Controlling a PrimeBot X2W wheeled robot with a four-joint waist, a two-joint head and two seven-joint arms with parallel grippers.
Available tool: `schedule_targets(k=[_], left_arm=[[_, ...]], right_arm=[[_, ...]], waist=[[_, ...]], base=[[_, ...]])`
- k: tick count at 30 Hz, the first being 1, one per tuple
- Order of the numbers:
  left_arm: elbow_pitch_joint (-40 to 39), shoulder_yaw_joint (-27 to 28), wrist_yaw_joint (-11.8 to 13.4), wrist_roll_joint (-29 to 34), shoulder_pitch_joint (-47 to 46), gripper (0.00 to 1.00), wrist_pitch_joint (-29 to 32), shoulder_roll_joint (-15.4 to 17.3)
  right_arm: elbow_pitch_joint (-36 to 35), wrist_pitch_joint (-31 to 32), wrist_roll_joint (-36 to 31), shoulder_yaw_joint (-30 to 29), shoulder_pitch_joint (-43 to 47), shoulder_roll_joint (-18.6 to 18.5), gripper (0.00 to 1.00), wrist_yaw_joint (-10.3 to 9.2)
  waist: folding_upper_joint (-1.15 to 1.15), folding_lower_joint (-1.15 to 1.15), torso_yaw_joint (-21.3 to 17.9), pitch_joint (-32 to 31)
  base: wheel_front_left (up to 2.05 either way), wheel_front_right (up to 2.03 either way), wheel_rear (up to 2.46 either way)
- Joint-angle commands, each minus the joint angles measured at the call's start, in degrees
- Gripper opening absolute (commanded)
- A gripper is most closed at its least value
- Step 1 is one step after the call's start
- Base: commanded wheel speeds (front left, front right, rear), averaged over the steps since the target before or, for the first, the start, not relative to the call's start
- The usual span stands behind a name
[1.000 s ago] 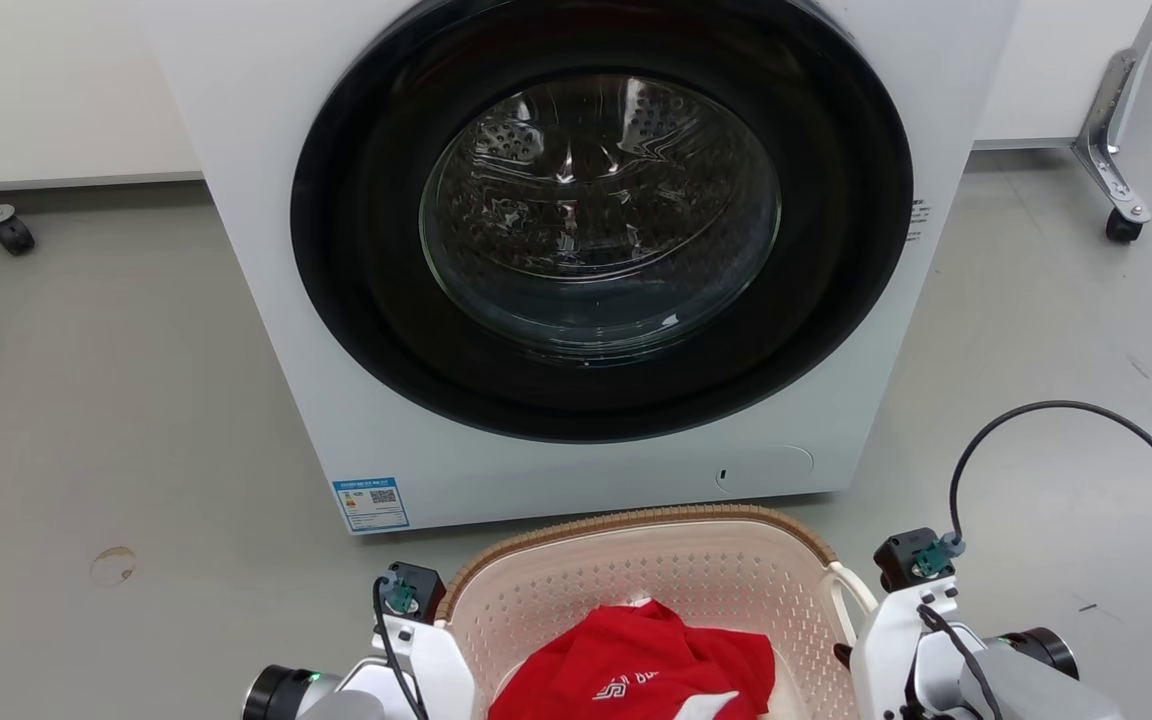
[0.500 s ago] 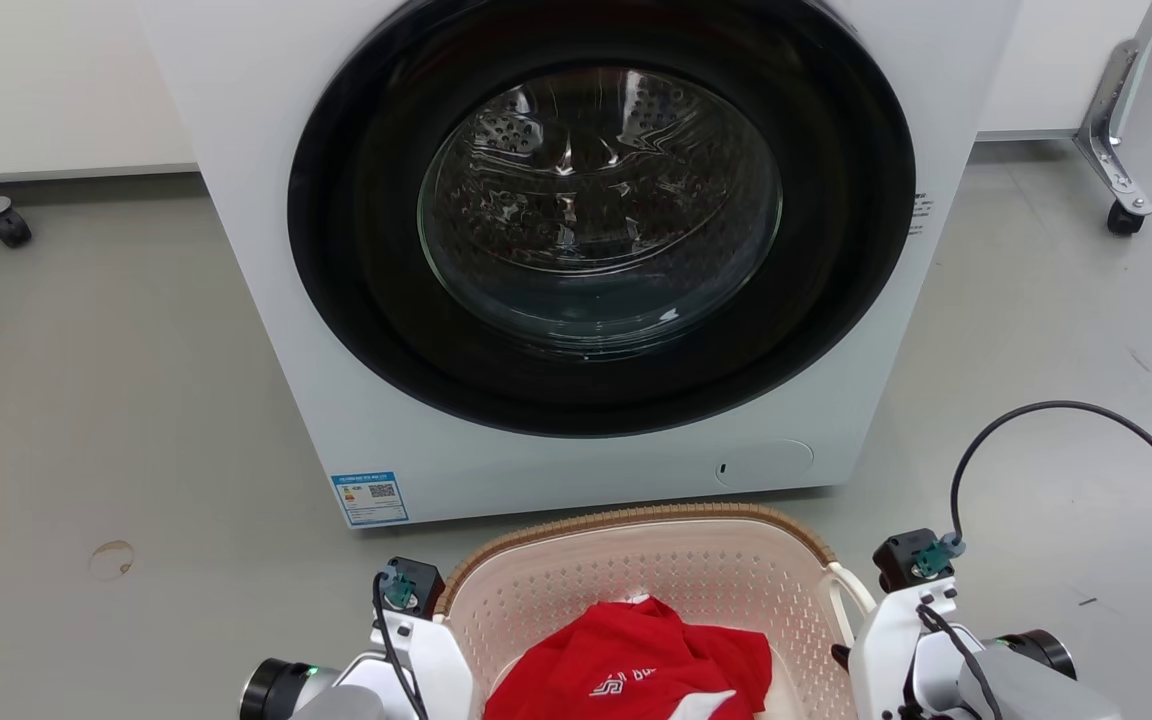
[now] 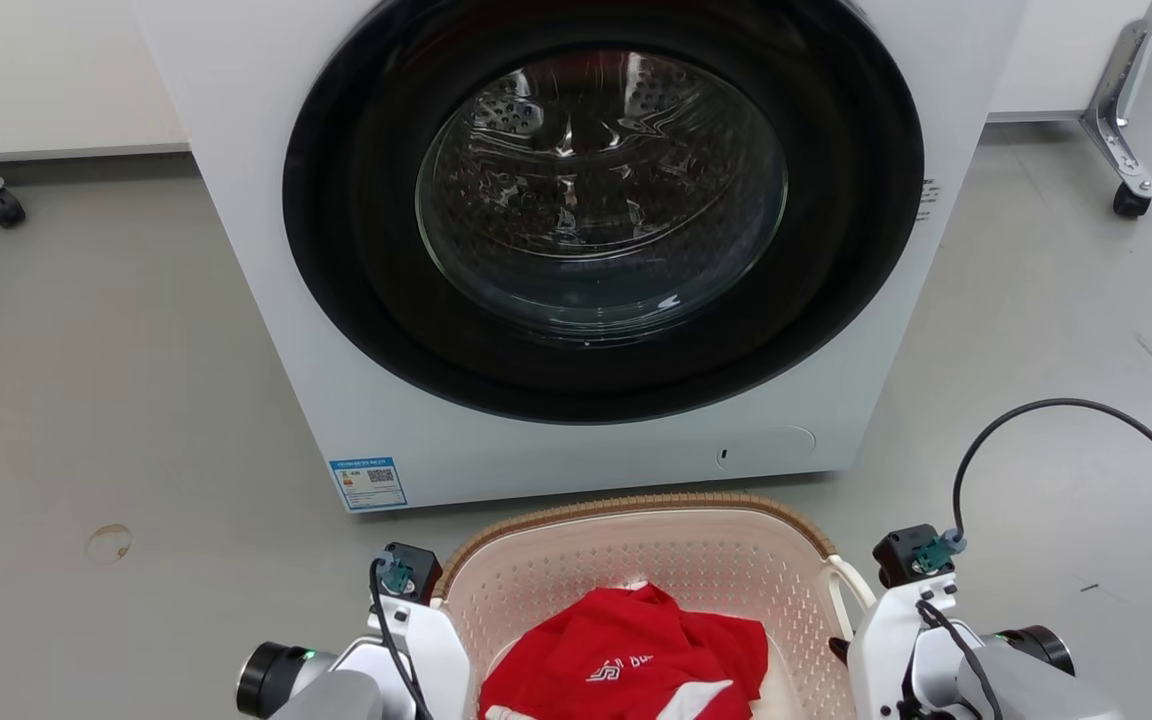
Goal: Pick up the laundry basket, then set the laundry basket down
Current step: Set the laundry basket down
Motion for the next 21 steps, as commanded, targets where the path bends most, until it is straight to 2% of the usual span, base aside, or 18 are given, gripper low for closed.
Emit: schedule_targets(k=[1,10,21], left_arm=[[-0.15,0.02,-1.24,0.53,-3.57,0.0,-0.83,2.32],[0.75,-0.18,-1.16,0.62,-6.88,0.0,-2.28,2.56],[1.5,-0.1,0.95,1.54,-14.1,0.0,-6.99,3.13]], right_arm=[[-0.56,-1.4,-0.27,0.02,-2.95,-1.86,0.0,0.66],[0.01,-5.89,-0.52,0.08,-5.28,-1.86,0.0,0.66],[4.16,-17.44,-2.45,-0.16,-11.86,-1.86,0.0,0.66]], waist=[[0.0,0.0,0.1,0.61],[0.0,0.0,0.61,5.55],[0.0,0.0,1.39,19.13]], base=[[0.0,0.0,0.0],[0.0,0.0,0.0],[0.0,0.0,0.0]])
